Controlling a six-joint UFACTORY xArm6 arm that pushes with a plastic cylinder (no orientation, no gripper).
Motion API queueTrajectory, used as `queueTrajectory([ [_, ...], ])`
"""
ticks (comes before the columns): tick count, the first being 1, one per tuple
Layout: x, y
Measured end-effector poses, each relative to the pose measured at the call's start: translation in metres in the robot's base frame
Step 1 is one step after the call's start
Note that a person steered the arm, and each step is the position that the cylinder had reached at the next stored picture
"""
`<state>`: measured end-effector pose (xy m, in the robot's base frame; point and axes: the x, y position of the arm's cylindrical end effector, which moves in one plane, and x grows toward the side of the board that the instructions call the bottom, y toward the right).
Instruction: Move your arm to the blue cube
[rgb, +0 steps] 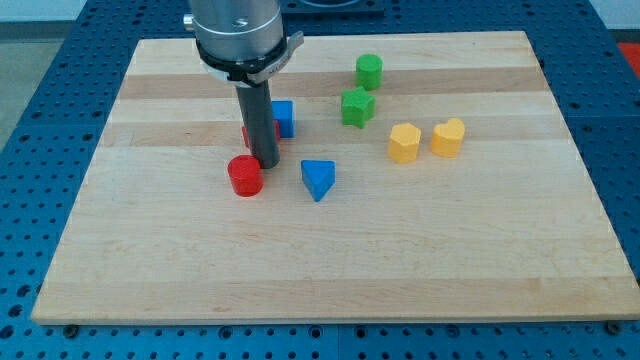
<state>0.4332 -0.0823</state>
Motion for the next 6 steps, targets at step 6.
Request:
queueTrajectory([
  [6,-0.057,0.004],
])
